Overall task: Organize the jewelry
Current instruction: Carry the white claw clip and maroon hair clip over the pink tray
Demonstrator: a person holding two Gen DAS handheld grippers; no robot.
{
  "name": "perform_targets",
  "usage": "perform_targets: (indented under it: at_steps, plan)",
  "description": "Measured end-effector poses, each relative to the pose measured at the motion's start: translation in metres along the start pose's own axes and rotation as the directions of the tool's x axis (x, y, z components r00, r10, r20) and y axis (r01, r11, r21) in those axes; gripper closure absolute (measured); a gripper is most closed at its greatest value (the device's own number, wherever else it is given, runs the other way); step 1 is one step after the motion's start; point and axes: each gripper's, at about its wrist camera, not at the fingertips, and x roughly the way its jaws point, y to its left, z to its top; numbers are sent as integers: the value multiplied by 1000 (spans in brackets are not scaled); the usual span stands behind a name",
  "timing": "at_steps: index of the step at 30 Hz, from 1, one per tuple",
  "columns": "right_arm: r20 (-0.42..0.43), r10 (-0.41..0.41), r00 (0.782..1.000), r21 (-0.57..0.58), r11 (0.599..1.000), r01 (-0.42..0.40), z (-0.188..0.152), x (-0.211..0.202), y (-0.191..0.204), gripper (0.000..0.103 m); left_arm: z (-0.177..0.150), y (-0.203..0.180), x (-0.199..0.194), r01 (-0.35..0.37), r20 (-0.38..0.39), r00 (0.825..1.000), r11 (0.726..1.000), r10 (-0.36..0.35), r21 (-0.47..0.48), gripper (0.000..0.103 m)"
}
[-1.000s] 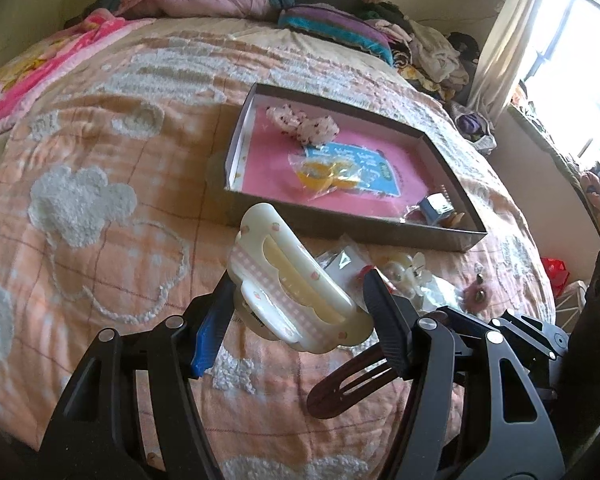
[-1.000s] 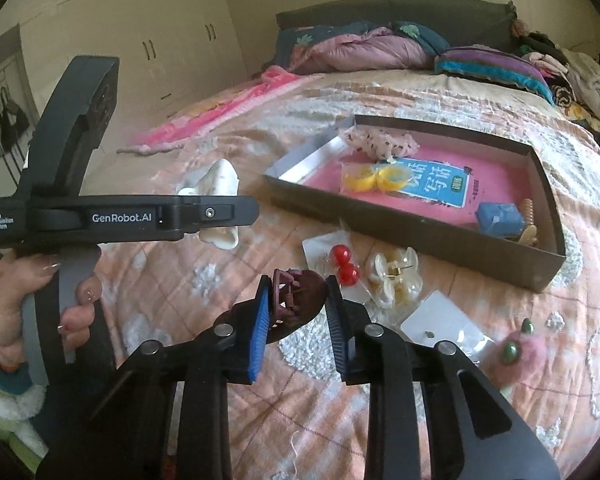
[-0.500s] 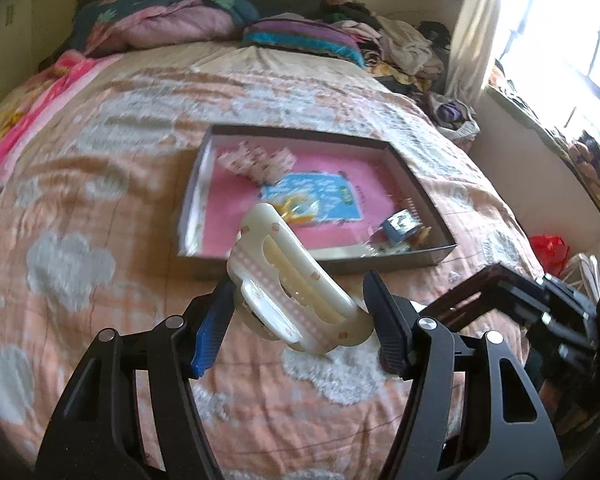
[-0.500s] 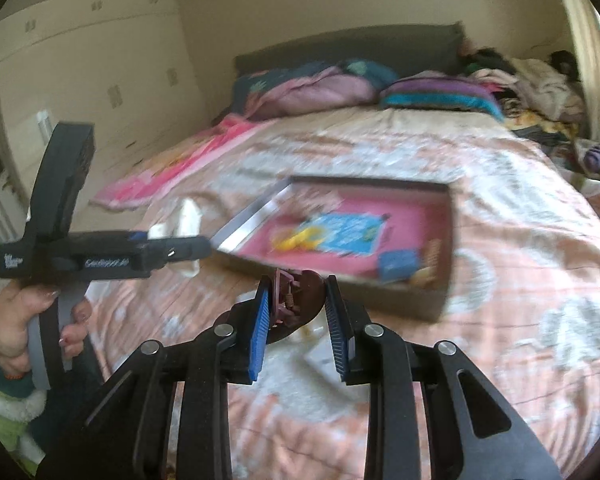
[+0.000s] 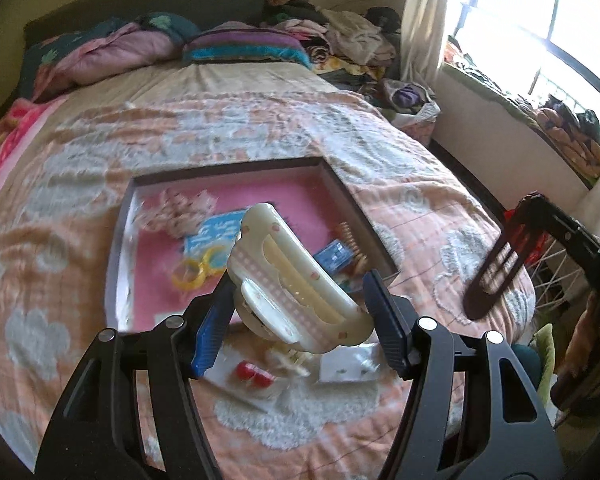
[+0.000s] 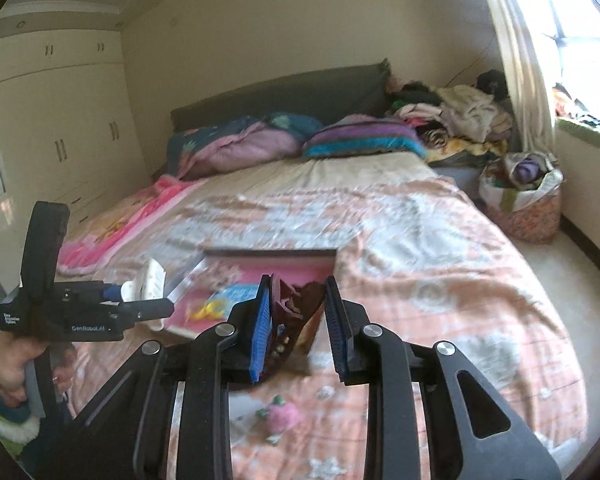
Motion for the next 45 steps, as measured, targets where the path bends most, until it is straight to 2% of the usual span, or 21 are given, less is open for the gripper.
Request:
perform_targets:
  at_steps: [8,20,29,37,45]
  plan:
    - [39,-33,999,-12,999,34,24,0,-14,78,21,-6,8,13,4,1000,1000,-13,15,47]
    - [53,-8,999,-61,998,12,57,28,8,78,41,21,20,-19,14,1000,1000,20,-10,47]
    - [27,48,998,-111,993,-44,70,61,41,78,34,52,22,-45,15,999,998,46,-46,47]
    - [-21,86,996,-115,990,-87,63,94,59,78,23,69,29,-66,11,998,995,67,-73,47]
    - [-64,87,994,-102,990,-93,53,116,65,78,6,80,52,-67,-30,997,993,64,-93,47]
